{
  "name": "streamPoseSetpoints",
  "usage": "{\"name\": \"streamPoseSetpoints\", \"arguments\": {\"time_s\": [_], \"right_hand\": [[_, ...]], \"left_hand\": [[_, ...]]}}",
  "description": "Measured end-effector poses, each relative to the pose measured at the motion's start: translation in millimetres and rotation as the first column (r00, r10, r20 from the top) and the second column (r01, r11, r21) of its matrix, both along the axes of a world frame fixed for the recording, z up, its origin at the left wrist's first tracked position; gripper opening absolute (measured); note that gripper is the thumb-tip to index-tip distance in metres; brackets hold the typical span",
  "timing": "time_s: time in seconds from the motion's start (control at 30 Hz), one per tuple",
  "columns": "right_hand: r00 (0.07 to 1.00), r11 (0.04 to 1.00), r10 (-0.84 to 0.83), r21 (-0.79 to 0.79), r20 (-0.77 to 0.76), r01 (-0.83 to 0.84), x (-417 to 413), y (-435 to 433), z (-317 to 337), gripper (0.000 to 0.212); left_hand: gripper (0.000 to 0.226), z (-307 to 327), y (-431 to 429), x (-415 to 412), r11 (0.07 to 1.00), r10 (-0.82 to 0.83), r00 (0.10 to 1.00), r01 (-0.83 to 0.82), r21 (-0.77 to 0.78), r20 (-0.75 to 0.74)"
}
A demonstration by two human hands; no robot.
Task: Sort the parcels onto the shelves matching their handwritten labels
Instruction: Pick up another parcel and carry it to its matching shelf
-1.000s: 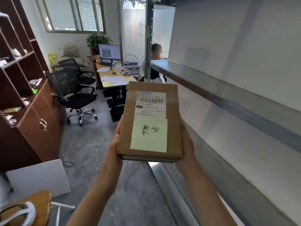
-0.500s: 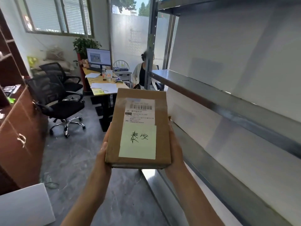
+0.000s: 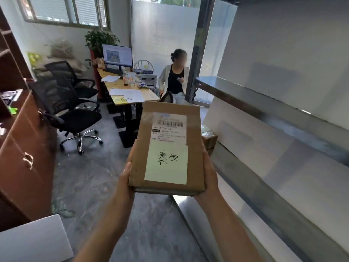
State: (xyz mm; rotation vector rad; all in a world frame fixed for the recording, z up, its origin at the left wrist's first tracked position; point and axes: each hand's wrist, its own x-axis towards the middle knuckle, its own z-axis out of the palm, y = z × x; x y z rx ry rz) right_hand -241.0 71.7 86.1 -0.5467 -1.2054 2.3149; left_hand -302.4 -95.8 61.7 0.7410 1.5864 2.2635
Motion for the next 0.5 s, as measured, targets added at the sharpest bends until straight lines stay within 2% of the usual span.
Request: {"name": "streamPoseSetpoints", "arguments": {"time_s": [0.13, 0.37, 0.5], "right_hand": [[1.0, 1.0, 0.002, 0.014, 0.016, -0.002, -24.5, 10.1, -9.0, 0.056], [0.996, 0.993, 0.086, 0.089, -0.023, -0.083, -81.6, 43.9, -21.1, 0.047], [0.987, 0.98, 0.163, 0.116, -0.005, -0.162, -117.9, 70.6, -22.6, 0.04]], "left_hand": [[0.062, -10.2, 3.0, -20.5, 0.999, -0.01, 1.0, 0.011, -0.048, 0.007], [0.061, -16.3, 29.7, -71.0, 0.991, 0.055, 0.998, -0.052, -0.125, 0.02], [0.051, -10.5, 55.4, -104.2, 0.988, 0.124, 0.991, -0.118, -0.1, 0.055]]}}
